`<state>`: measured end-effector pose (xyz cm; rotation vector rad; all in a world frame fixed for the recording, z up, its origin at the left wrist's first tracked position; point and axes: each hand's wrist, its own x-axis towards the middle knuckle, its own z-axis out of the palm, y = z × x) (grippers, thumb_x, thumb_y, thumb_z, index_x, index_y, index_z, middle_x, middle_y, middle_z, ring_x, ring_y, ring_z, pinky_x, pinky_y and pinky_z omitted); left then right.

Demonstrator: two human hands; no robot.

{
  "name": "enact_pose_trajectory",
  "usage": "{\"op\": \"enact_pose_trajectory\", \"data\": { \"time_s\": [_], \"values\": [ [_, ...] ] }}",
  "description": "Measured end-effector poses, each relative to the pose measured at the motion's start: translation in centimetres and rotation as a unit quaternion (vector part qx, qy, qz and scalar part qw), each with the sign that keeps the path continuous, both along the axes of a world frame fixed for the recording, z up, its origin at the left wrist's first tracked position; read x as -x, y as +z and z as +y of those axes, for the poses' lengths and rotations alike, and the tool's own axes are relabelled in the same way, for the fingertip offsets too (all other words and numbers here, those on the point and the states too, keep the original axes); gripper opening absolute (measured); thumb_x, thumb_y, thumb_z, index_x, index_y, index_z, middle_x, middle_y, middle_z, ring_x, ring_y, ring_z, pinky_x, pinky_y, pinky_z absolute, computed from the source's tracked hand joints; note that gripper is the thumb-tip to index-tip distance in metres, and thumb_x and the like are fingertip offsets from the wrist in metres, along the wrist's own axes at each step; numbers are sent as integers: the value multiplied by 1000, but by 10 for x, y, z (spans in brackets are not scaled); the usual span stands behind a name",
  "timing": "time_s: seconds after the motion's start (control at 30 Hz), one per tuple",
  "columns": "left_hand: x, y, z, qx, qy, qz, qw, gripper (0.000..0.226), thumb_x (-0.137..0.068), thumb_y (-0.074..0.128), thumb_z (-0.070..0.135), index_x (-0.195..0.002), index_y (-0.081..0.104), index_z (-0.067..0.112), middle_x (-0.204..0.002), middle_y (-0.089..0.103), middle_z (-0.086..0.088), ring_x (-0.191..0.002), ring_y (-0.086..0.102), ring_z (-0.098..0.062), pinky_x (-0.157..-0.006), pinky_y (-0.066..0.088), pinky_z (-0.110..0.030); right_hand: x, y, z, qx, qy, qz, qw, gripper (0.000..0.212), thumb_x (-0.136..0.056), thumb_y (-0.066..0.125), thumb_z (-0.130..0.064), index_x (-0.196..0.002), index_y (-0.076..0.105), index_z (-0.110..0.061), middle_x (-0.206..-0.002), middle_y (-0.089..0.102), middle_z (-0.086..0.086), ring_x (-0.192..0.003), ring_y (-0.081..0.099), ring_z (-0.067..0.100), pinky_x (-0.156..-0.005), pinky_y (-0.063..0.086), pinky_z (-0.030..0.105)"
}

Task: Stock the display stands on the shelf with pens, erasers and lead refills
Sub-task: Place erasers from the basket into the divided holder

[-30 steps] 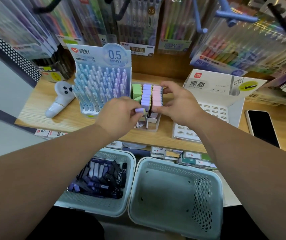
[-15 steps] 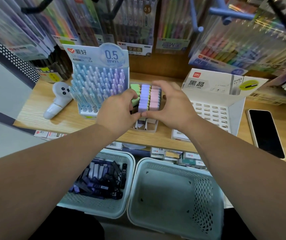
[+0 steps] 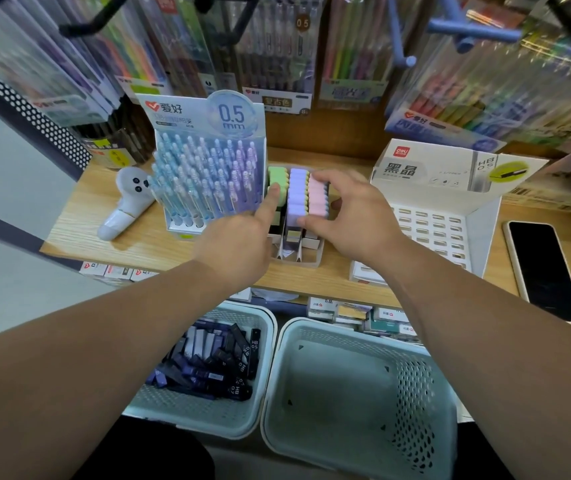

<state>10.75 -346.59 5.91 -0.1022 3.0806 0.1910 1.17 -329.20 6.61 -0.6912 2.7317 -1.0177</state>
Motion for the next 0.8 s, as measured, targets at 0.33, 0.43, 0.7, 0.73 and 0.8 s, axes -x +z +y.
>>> {"op": "enact_pose_trajectory", "data": {
  "time_s": [0.33,0.43,0.7,0.73,0.8],
  "values": [
    [-5,4,0,-7,11,5,1000,77,-100,48,39,-160,1,23,-134,51,-6,-97,64,-30,-70,51,-39,0,-6,0,-7,-10,-9,1000,93,-72,86,-47,-150,38,-28,-141,50,-4,-116,60,18,-97,53,42],
    [-8,3,-1,-5,9,13,1000,78,-100,48,40,-160,1,23,-134,51,-5,-95,64,-30,-69,50,-38,-2,-6,-1,-16,-15,-16,1000,97,-72,85,-49,-152,36,-25,-145,49,-1,-120,59,20,-99,53,45],
    [-26,9,-15,-27,-1,38,999,67,-98,52,37,-155,20,24,-133,51,-5,-92,65,-29,-64,46,-35,-22,13,4,-8,-37,-31,999,98,-73,86,-44,-154,33,-27,-147,43,0,-121,57,18,-102,50,41],
    [-32,10,-19,-33,3,42,999,60,-98,53,36,-151,29,22,-132,51,-5,-93,65,-30,-63,45,-34,-28,16,5,-11,-48,-14,999,93,-75,84,-44,-152,35,-27,-145,44,0,-120,56,18,-101,50,39],
    [-46,11,-31,-60,20,52,997,43,-96,57,35,-135,45,21,-124,54,-3,-91,65,-29,-63,46,-35,-45,21,4,13,-69,38,997,71,-82,79,-40,-143,46,-26,-134,48,0,-111,58,14,-95,53,38]
  ]
}}
